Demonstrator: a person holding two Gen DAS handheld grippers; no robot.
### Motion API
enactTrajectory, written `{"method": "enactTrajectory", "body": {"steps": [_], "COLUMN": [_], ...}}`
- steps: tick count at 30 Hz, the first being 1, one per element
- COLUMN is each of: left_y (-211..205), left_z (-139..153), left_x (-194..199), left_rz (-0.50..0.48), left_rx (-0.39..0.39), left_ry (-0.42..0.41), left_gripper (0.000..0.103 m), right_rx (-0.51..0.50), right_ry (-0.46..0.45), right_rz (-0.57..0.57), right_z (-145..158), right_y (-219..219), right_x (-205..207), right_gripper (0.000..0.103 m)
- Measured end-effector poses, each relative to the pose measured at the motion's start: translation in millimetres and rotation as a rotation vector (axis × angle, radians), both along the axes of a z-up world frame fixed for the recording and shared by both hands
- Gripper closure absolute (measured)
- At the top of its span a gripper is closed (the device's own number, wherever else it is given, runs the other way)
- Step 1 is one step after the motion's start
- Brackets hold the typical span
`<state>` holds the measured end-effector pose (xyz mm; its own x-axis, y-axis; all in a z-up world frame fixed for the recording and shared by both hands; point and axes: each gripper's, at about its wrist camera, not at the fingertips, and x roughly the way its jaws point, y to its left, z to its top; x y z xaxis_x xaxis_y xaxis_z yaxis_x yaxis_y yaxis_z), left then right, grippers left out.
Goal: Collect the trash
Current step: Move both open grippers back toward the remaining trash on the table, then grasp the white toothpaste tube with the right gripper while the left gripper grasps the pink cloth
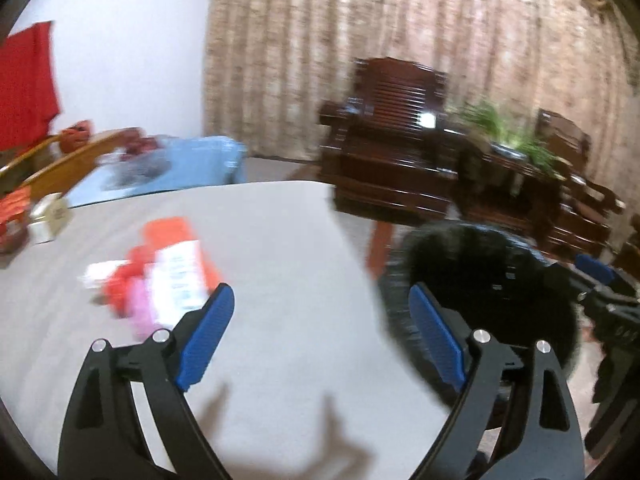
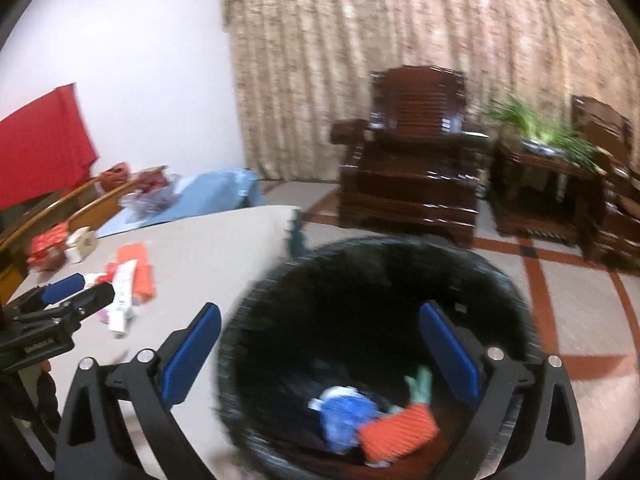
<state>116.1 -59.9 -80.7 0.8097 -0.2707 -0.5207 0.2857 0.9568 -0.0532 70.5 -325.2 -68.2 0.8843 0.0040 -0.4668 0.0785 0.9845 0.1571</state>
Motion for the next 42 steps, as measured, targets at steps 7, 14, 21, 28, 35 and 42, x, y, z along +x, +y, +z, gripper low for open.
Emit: {"method": "enactTrajectory", "body": {"steps": [7, 14, 21, 28, 35, 42], "left_y": [88.8, 150.9, 174.4, 195.2, 199.2, 196.6], "left_z": [-2.9, -13.6, -26.9, -36.5, -42.4, -47.6], "left_x": [2.7, 8.0, 13.0, 19.9, 25.8, 30.9], "left_rz": [0.188, 0.302, 0.339, 0.371, 0.372, 0.366], "left_rx": [0.025, 0.028, 0.024, 0.002, -0.007, -0.018], "left_ry": [0.011, 0.031, 0.046, 0.060, 0.068, 0.082], "left_gripper": [0.016, 0.016, 0.016, 0.016, 0.016, 0.016], "right_rx": [-0.005, -0.010, -0.007, -0.026, -0.037, -0.029], "right_ry": [-0.016, 0.006, 0.074, 0.180, 0.260, 0.330], "right_rz": [0.156, 0.286, 0.335, 0.393, 0.431, 0.469], "right_z": [1.7, -15.6, -41.2, -67.4, -84.2, -93.9], "right_y": [82.5, 163.9, 211.6, 247.7, 264.1, 270.3], "right_x": [37.0, 73.5, 101.9, 126.2, 143.8, 155.6], "right_gripper": [0.006, 0.006, 0.015, 0.030, 0.046, 0.062]}}
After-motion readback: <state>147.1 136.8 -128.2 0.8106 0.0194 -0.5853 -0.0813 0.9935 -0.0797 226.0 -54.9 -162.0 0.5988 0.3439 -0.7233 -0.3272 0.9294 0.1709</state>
